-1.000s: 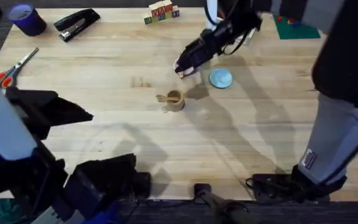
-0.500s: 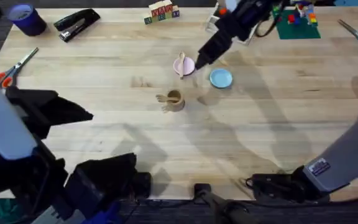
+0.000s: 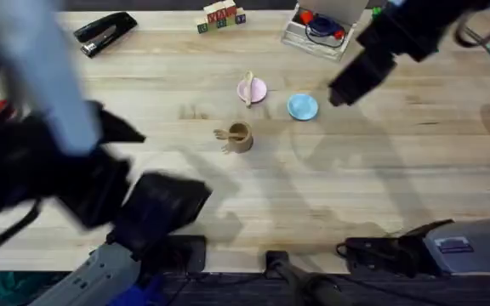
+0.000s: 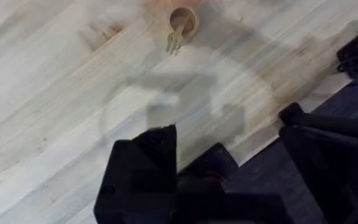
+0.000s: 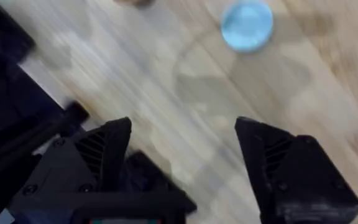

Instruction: Pick up a utensil and set it on the pink plate, then put the other utensil in the container.

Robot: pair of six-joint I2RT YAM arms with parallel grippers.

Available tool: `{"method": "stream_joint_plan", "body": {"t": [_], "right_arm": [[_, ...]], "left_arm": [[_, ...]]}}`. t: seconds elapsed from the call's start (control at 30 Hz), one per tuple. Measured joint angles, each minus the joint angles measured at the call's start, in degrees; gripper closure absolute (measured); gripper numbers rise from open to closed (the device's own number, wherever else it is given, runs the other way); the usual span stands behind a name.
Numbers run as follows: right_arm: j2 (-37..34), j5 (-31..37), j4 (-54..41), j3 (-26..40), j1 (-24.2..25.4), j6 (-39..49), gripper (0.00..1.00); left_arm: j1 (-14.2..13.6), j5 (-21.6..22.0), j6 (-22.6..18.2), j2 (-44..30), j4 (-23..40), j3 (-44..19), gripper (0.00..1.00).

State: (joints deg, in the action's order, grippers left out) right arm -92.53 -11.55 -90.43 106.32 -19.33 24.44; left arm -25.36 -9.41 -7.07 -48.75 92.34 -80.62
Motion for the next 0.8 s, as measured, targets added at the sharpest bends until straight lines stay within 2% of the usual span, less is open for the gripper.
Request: {"method": "stream_joint_plan", "body": {"t": [0.13,0.3,0.5,0.8], "right_arm": [[2.8,5.5,-2.2,0.1,0.0,-2.7,0.005],[6.2,10.3,-2.2,0.1,0.0,-6.1,0.005],[9.9,12.3,-2.2,0.1,0.0,-8.3,0.006],[14.5,12.9,-2.2,0.1,0.0,-9.5,0.005]], "left_arm": [[0.0,0.0,0.0,-7.6,-2.7,-0.1,0.007],[0.0,0.0,-0.3,-14.5,-9.5,-1.4,0.007],[0.0,0.0,-1.6,-15.3,-15.1,-4.2,0.007],[0.0,0.0,-2.0,-15.3,-15.5,-9.4,0.008]]}}
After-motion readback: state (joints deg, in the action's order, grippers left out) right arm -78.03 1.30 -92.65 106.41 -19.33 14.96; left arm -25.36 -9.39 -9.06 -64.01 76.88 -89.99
